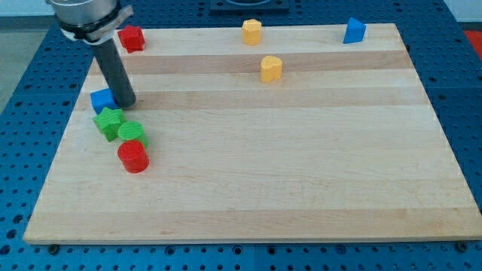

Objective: Push the red circle to the center right of the board

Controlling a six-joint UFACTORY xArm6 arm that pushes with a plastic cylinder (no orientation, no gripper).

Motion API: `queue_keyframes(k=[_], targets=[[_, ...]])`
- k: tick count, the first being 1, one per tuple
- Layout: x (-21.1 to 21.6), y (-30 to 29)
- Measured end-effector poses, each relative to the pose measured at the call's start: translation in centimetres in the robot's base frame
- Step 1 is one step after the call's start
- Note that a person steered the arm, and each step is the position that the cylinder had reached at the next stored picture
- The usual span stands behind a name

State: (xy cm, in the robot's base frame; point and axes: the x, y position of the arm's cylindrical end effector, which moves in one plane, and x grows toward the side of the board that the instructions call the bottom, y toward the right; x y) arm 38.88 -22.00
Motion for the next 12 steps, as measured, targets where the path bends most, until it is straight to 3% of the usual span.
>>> queue_keyframes(k=[2,4,5,6,8,9,11,12], targets=[[0.0,0.0],[0.6,11.4],[3.9,17.5],[9.4,18.6],[20.1,14.6],[21.5,7.5],[19.2,-3.9],[15.4,-4.1]])
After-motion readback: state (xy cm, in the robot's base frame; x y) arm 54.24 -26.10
